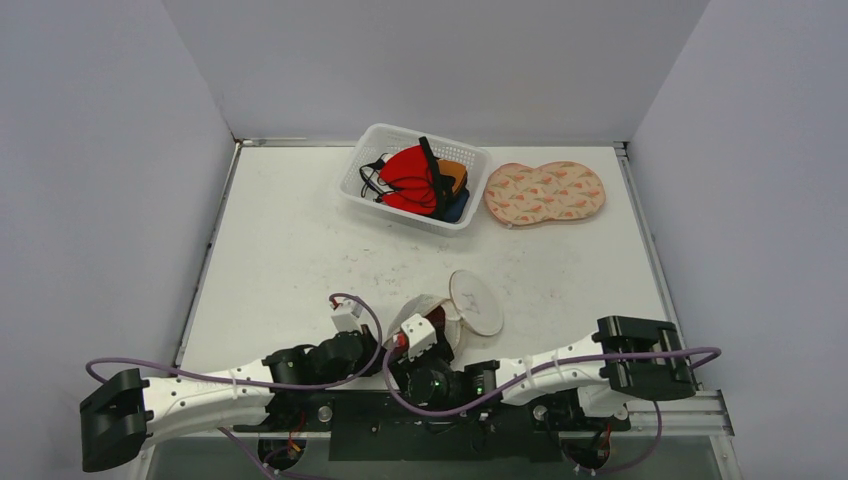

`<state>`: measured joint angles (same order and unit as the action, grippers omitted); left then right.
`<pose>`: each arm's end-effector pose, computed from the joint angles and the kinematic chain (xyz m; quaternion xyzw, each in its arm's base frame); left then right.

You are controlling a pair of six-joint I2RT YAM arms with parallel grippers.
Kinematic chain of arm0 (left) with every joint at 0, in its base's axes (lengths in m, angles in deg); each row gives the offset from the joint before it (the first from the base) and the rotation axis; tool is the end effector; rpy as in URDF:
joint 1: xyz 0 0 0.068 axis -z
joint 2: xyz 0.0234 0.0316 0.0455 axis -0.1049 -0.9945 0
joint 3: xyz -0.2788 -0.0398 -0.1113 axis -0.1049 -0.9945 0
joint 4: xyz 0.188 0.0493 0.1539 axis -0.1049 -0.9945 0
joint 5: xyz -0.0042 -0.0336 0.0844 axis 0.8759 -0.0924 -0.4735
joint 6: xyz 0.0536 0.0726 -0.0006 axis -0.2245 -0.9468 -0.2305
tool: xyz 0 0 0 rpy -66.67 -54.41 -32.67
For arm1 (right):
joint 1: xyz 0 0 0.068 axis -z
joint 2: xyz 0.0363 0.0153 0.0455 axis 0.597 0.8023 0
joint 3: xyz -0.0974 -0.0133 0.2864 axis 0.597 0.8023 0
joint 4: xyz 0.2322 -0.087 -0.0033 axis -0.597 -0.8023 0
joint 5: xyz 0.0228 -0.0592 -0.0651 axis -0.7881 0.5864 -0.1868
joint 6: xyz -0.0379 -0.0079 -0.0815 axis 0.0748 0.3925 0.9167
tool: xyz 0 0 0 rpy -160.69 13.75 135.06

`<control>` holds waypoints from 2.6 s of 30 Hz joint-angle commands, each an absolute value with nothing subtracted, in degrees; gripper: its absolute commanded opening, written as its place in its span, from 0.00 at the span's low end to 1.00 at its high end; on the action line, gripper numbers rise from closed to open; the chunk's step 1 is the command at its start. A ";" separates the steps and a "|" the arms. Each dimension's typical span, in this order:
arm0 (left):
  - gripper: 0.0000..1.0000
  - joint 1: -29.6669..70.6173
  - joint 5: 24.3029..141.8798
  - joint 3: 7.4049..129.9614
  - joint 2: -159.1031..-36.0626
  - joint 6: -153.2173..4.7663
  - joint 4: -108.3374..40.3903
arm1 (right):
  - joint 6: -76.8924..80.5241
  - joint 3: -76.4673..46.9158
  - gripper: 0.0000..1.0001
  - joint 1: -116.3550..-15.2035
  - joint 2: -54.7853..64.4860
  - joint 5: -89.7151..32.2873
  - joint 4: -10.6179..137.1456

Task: Unzip the laundry bag and remove the bra
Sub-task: Pick up the bra from the laundry bag.

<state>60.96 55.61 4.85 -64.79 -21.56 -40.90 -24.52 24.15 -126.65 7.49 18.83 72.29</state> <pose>0.0806 -0.1219 0.1382 -0.0505 0.8918 -0.3236 0.3122 0.0517 0.2950 0.1942 -0.2730 0.8153 0.2122 0.4645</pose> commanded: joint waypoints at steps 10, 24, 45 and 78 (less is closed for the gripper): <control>0.00 61.14 56.63 3.45 -61.66 -21.32 -39.14 | -26.53 17.66 0.64 -123.95 18.91 23.78 70.11; 0.00 61.12 56.78 3.12 -60.85 -21.03 -39.76 | -30.77 19.47 0.15 -123.22 17.11 25.44 71.03; 0.00 60.97 50.13 4.55 -62.65 -20.13 -43.72 | -30.83 33.58 0.05 -116.63 -13.02 9.83 67.71; 0.00 60.91 53.08 4.69 -80.98 -21.11 -32.50 | -33.40 41.60 0.52 -105.60 -22.46 -2.14 71.33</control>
<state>61.02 54.71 4.94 -80.00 -17.99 -26.97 -35.79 42.40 -105.71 -22.54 -3.12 71.02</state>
